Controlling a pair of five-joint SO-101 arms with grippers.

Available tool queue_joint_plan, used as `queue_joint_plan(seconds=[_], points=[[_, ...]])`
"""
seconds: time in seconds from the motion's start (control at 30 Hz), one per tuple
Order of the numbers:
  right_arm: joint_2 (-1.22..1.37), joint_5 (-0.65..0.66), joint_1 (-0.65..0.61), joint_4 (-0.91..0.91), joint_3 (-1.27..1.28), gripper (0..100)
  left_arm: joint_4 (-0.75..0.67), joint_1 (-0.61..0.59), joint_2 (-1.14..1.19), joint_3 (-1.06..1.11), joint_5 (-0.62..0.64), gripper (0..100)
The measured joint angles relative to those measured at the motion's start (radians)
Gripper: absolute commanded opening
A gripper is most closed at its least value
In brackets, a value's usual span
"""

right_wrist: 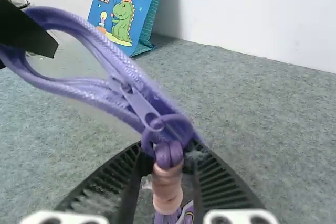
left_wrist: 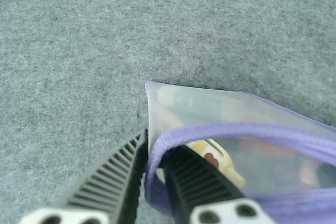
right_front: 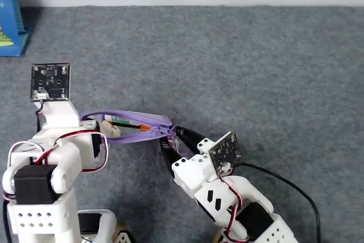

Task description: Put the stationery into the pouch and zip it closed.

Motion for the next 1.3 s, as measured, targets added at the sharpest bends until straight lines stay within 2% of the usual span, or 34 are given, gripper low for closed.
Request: queue_joint_plan(seconds=[0.07, 0.4, 0.53, 0.7, 0.87, 1.07, 1.3], points=[[0.0, 0.0, 0.0, 0.002, 0.0, 0.2, 0.0, 0.0, 0.0, 0.0, 0.0, 1], [0.0, 0.084, 0.006, 0.026, -0.032, 0.8, -0.008, 0.0, 0.003, 0.0, -0.002, 2], [-0.002, 0.133, 0.006, 0.11, -0.095, 0.8, -0.041, 0.0, 0.006, 0.002, -0.002, 2], [-0.002, 0.227, 0.006, 0.269, -0.19, 0.8, -0.112, 0.005, 0.008, 0.003, -0.002, 2], [-0.015, 0.384, 0.043, 0.33, -0.241, 0.8, -0.209, 0.006, 0.009, 0.009, -0.002, 2], [-0.002, 0.638, 0.152, 0.238, -0.241, 0.8, -0.275, 0.052, 0.009, 0.014, -0.002, 2], [-0.064, 0.807, 0.181, 0.014, -0.143, 0.8, -0.341, 0.267, 0.006, 0.026, -0.002, 2]])
